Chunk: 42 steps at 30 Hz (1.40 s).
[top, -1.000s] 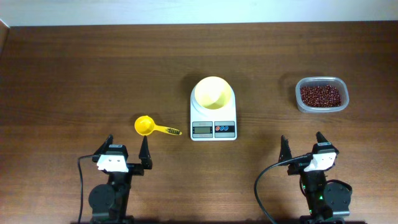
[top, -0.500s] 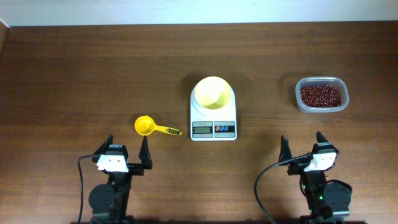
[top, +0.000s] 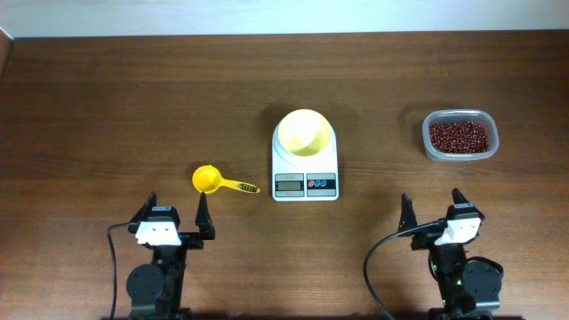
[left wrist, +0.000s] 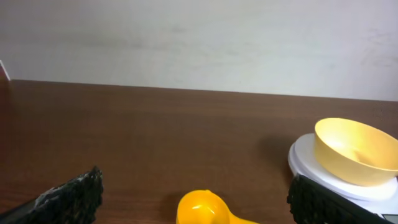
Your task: Scoop item into bowl and weigh 50g on scale
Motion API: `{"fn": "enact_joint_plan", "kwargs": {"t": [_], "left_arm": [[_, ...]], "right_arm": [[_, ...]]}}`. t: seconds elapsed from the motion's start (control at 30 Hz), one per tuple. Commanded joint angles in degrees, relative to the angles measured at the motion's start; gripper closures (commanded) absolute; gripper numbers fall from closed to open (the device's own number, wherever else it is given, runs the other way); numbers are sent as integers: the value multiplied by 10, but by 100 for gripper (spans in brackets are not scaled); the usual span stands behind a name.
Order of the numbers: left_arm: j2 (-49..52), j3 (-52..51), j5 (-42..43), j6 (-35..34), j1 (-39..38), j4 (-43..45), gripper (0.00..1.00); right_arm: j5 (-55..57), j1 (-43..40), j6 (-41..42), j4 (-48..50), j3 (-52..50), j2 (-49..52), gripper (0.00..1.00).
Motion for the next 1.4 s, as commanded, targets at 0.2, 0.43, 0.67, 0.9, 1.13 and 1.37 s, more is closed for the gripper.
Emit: {"fn": "enact_joint_plan", "kwargs": {"t": [0.2,0.43,0.67,0.9,1.13,1.37], "left_arm": [[-5,5,-10,-3,-2,46,1],[-5,35,-10,-4,-2,39,1],[53,165,-11,-34,-2,-101,1],[239,329,-10,-55,-2,-205,1],[405,497,30,-57,-2,-322,1],[426,497,47,-57,-2,-309,1]], "right_arm": [[1,4,6,-3,-3,-3,1],[1,4,6,-3,-3,-3,1],[1,4,6,-3,-3,-3,1],[1,4,6,-3,-3,-3,1],[1,4,6,-3,-3,-3,1],[1,4,6,-3,-3,-3,1]]}}
